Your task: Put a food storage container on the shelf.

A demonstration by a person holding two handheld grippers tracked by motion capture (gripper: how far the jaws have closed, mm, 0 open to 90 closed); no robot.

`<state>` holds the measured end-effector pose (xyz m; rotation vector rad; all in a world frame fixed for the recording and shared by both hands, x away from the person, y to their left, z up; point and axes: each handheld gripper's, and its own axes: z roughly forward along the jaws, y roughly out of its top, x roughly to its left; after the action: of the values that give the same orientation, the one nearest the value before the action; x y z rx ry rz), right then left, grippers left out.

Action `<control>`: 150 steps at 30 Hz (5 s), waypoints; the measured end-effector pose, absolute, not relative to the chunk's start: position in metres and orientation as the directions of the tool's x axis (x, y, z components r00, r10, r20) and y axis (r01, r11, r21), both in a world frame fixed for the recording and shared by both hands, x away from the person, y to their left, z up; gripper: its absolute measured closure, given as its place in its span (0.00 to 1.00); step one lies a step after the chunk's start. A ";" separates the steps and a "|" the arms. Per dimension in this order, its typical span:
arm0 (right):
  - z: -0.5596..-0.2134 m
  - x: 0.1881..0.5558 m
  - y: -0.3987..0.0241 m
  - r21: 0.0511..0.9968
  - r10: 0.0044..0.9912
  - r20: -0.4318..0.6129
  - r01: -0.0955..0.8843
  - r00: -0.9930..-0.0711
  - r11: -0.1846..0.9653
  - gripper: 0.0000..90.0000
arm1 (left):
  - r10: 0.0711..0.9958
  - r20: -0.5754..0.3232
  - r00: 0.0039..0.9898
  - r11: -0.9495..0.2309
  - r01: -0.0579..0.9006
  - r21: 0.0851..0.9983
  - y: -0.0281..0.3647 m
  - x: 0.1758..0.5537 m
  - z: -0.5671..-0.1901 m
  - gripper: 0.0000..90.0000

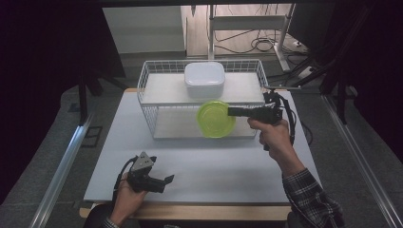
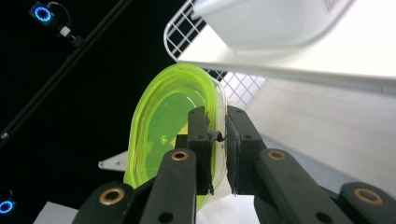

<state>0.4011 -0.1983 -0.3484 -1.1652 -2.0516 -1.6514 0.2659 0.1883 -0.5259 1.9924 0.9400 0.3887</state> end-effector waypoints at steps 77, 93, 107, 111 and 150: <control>-0.257 0.489 -0.139 0.746 0.628 0.579 0.648 -0.520 -0.151 0.90 | 0.737 -0.118 0.666 -0.318 0.495 0.809 0.189 0.268 -0.529 0.01; -0.257 0.494 -0.133 0.755 0.721 0.525 0.638 -0.453 -0.149 0.82 | 0.734 -0.121 0.669 -0.322 0.499 0.805 0.189 0.268 -0.529 0.01; -0.259 0.495 -0.133 0.767 0.708 0.532 0.618 -0.466 -0.170 0.57 | 0.733 -0.124 0.669 -0.320 0.500 0.805 0.189 0.268 -0.530 0.01; -0.260 0.495 -0.134 0.776 0.699 0.526 0.611 -0.485 -0.160 0.39 | 0.732 -0.124 0.670 -0.322 0.501 0.804 0.189 0.268 -0.530 0.01; -0.302 0.435 -0.161 0.851 0.638 0.360 0.520 -0.680 0.075 0.10 | 0.724 -0.134 0.677 -0.318 0.500 0.806 0.188 0.268 -0.531 0.01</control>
<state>0.4353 -0.1613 -0.3016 -1.2886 -2.3787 -1.7981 0.2682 0.1885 -0.5307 1.9898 0.9467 0.3149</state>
